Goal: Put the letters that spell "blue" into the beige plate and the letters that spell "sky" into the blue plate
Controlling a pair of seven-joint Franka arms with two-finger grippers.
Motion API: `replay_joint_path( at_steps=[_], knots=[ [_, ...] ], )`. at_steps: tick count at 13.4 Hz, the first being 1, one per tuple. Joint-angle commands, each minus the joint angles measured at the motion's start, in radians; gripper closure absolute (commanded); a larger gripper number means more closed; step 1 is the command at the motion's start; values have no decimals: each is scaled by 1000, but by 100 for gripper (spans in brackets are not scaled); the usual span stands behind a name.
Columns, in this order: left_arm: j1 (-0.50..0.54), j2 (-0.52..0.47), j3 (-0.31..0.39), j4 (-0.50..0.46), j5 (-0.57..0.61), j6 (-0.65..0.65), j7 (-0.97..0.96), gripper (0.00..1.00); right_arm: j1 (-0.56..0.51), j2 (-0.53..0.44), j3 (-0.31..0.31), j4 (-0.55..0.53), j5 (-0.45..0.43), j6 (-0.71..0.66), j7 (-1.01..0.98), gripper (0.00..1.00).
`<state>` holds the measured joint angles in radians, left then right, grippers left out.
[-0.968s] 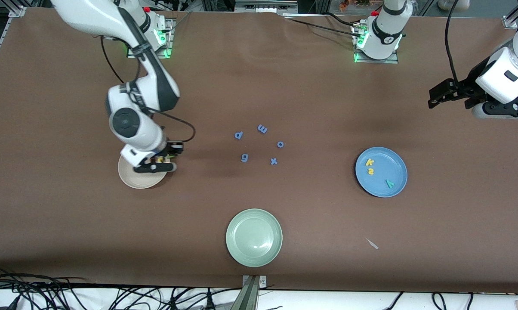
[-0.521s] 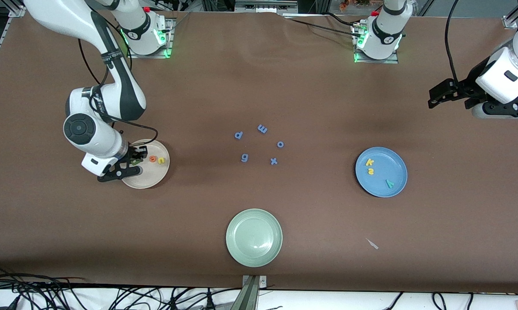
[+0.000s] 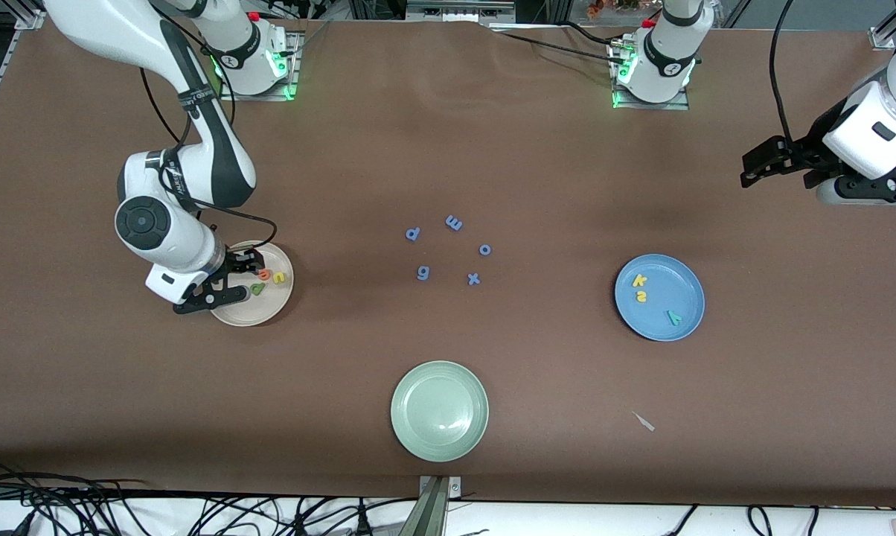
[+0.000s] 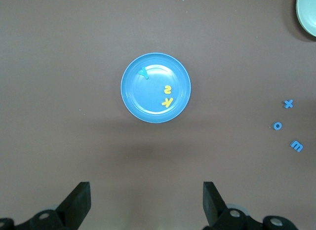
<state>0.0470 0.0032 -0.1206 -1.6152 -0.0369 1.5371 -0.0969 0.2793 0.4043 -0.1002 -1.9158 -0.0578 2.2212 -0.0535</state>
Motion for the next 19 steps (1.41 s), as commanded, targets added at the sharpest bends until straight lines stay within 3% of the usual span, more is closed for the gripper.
replay_joint_path(
  at_steps=[1,5,13,16,19],
  knots=[
    [-3,4,-5,18,28,-12,0,0,0,-28,5,-6,1,-3,23,1],
    [-3,4,-7,18,28,-14,-3,0,0,-125,31,4,1,-102,50,1],
    [-4,4,-7,18,28,-14,-3,0,-6,-398,43,165,10,-553,40,1],
    [-4,4,-5,20,26,-14,-3,0,-57,-439,43,187,46,-610,-15,0],
    [-4,4,-5,20,26,-14,-3,0,-91,-397,43,253,42,-634,-43,0]
  ],
)
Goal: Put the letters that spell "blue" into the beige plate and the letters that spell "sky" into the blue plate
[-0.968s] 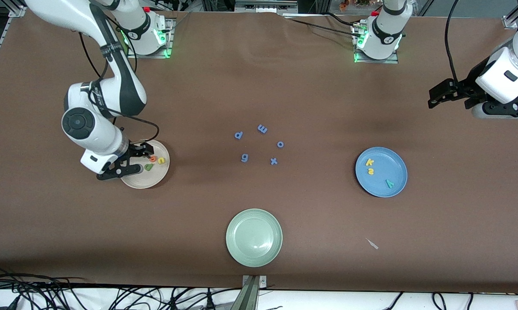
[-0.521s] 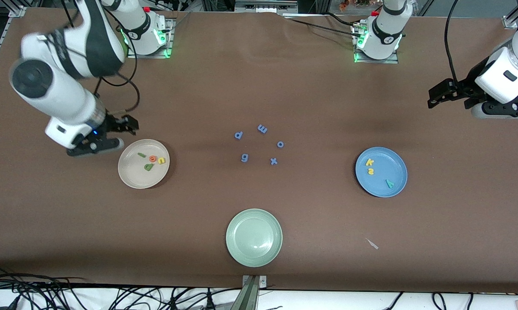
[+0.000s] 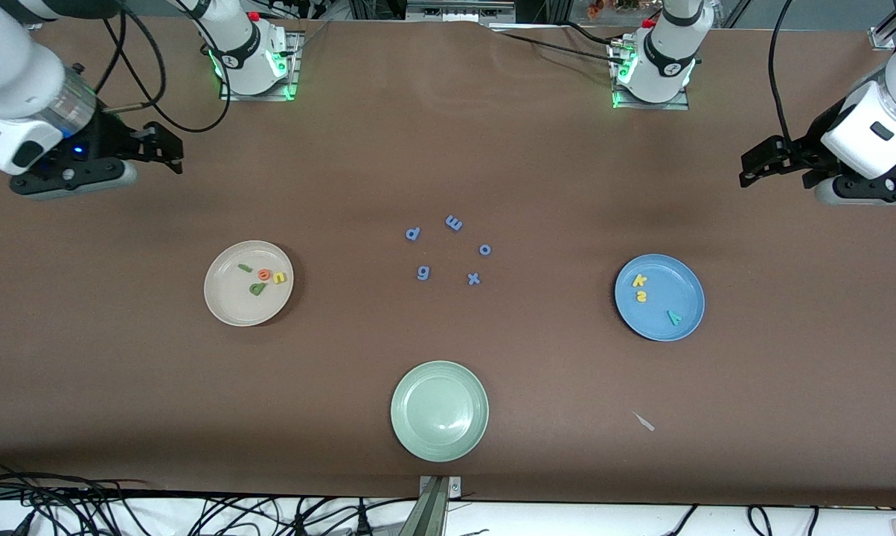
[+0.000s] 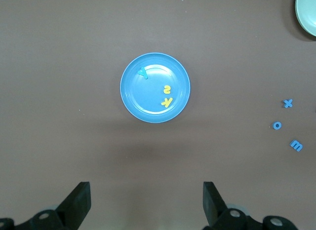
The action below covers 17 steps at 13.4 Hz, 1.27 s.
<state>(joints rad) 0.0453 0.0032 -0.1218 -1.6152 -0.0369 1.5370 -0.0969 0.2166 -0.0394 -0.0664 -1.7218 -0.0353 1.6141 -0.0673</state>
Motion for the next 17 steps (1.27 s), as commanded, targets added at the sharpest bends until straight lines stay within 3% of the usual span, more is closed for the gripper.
replay_joint_path(
  at_steps=[1,4,8,17],
  knots=[
    [-2,4,-4,20,28,-14,-3,0,-37,74,10,68,22,-23,-32,0],
    [-2,4,-4,20,26,-14,-3,0,-39,75,10,82,19,-35,-48,0],
    [-1,4,-4,20,26,-14,3,0,-40,85,3,188,17,-129,-81,0],
    [-1,4,-2,20,28,-14,6,0,-59,92,-61,198,25,-144,-100,0]
  ],
)
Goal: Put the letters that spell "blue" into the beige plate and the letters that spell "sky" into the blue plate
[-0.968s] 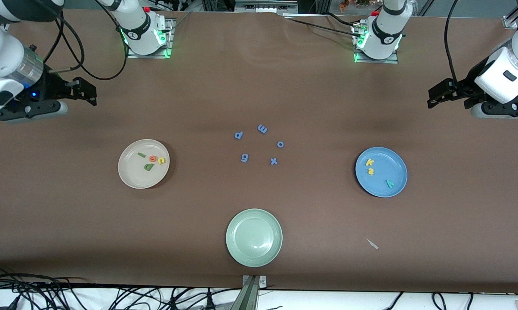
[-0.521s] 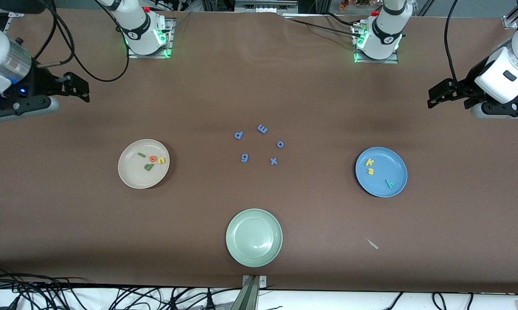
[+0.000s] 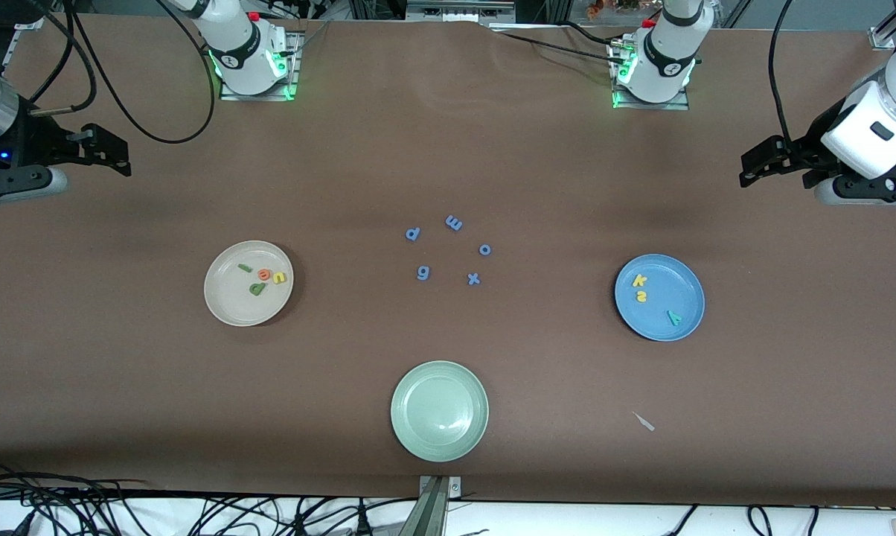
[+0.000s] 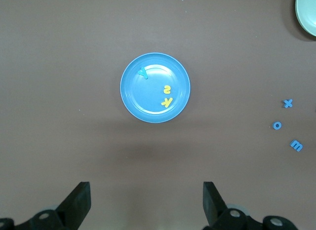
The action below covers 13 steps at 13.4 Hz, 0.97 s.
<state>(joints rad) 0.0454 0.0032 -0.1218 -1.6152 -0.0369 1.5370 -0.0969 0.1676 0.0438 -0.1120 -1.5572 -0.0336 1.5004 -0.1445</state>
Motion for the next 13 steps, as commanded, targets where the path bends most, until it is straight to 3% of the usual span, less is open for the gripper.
replay_joint_path(
  at_steps=[1,13],
  knots=[
    [-1,4,-2,20,28,-14,6,0,-8,8,-14,43,15,-52,-23,0],
    [-1,4,-2,20,28,-17,6,0,3,30,-8,72,20,-42,-15,0]
  ],
)
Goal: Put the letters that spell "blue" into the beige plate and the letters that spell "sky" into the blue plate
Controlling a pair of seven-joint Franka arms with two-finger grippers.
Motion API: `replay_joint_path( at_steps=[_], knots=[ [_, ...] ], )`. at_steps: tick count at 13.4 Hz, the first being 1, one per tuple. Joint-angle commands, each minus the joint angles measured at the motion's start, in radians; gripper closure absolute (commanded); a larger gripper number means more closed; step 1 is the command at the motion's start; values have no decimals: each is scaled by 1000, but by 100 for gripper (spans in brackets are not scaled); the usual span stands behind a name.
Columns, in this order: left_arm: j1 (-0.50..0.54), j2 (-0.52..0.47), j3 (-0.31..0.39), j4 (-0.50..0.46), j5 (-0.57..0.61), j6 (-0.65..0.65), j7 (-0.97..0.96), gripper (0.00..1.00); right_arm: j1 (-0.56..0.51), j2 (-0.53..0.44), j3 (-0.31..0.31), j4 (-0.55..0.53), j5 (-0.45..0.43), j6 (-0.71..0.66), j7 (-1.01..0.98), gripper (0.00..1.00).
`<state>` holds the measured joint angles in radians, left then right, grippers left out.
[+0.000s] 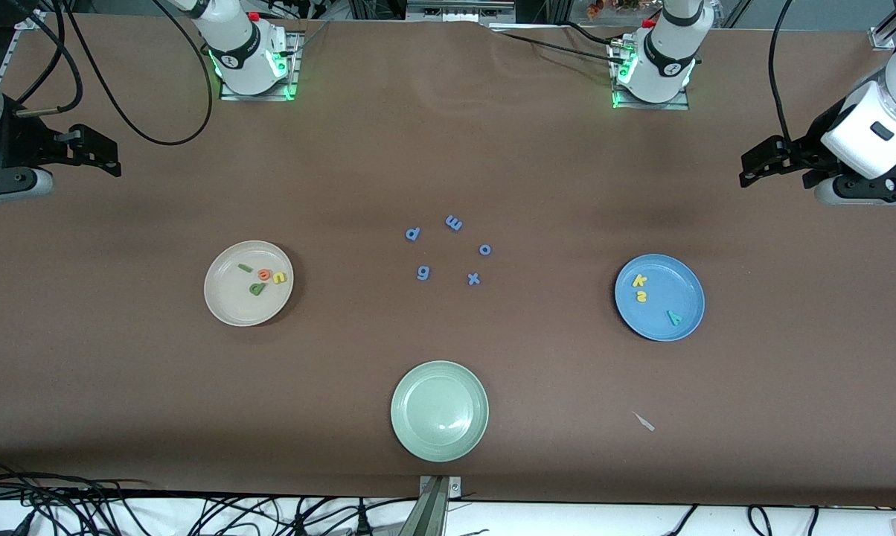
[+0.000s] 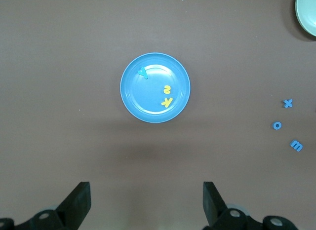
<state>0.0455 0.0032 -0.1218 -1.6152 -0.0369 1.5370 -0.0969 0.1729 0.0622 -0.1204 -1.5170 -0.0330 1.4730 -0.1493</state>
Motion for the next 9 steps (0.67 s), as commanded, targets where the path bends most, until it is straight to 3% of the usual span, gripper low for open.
replay_joint_path(
  at_steps=[1,9],
  knots=[
    [-1,4,-2,20,28,-17,6,0,-6,13,-1,32,19,-13,-12,0],
    [-1,4,-2,20,28,-17,8,0,-10,16,-1,32,13,-3,-15,0]
  ],
)
